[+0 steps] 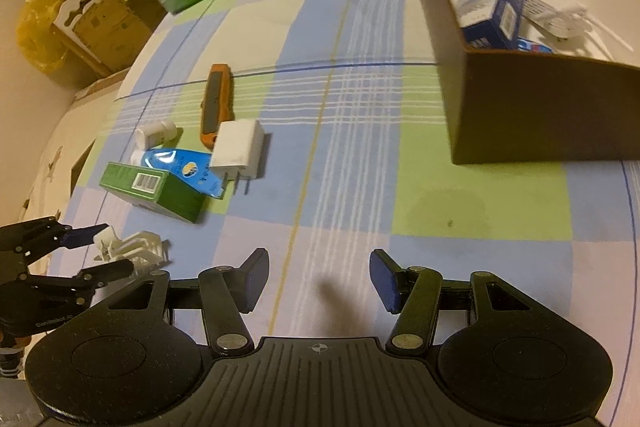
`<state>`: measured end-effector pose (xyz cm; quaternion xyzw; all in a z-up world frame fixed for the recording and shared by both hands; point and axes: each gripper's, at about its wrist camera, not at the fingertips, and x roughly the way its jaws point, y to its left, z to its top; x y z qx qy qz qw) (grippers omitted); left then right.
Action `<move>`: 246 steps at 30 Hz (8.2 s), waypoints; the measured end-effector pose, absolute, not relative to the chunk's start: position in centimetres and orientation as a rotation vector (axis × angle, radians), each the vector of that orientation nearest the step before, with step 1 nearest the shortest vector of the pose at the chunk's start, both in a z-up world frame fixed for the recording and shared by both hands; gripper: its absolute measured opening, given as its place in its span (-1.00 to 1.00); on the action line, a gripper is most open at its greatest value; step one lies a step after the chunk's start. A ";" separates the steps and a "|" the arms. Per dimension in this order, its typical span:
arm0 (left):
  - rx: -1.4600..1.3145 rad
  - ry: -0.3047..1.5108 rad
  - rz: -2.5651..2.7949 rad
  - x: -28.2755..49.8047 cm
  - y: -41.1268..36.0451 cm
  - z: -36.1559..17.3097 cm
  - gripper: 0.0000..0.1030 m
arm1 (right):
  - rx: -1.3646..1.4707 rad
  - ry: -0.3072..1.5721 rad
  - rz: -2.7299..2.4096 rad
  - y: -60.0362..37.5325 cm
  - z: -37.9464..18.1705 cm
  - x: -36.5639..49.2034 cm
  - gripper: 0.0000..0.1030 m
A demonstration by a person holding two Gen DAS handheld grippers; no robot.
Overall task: Organize rigid objects
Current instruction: 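Grasp the white plastic rack with the left tool and lift it, then grasp the white charger plug with the right tool while the left tool holds the rack, then carry the rack and charger over the brown box with both tools, then open both tools to drop the rack and charger into the box, then withdraw both tools from the box toward the green box and knife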
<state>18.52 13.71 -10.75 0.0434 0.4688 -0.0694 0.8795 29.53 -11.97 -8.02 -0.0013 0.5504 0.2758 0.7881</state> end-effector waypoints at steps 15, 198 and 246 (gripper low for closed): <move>-0.034 0.864 0.114 16.3 20.4 -6.3 -0.10 | -0.091 1.098 0.727 -3.6 -8.7 31.4 0.03; -0.115 0.839 -0.158 39.5 -7.7 2.6 0.11 | 0.082 0.812 0.507 -27.9 4.6 44.2 0.03; -0.310 0.980 0.195 20.1 10.3 -3.4 0.11 | -0.034 1.061 0.715 -10.7 -3.1 30.4 0.33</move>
